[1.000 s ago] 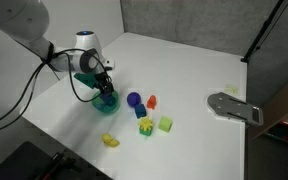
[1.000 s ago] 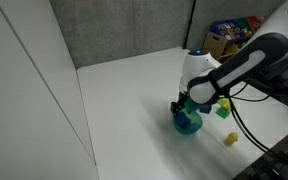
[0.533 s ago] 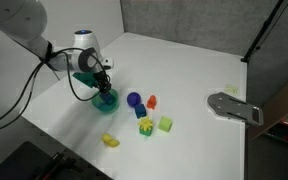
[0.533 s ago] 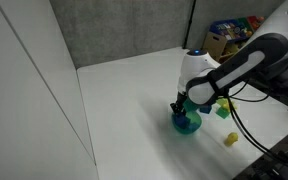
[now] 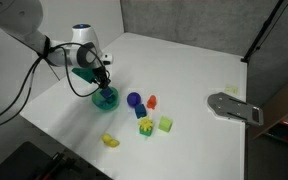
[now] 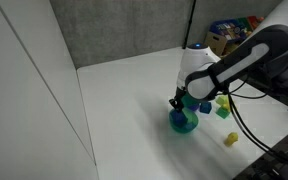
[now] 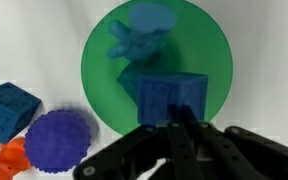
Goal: Pick the square blue block from the green bowl and put it on the table
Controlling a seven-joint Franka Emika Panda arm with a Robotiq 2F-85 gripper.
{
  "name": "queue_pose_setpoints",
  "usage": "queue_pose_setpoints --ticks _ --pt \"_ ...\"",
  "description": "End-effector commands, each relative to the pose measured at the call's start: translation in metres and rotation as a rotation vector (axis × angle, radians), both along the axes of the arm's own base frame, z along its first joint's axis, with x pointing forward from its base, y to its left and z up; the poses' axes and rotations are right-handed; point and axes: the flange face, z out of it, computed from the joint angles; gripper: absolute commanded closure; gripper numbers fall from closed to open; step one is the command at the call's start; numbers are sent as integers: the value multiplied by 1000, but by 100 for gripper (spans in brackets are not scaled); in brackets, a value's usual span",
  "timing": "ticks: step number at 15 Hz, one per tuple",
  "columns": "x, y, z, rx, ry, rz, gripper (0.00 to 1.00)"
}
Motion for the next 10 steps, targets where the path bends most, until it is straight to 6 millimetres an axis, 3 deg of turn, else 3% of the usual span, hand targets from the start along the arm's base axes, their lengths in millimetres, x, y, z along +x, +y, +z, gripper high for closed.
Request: queue_pose_setpoints --ticks 1,10 --pt "5 -5 33 10 -19 -36 96" --pt "43 -32 100 7 -108 -99 96"
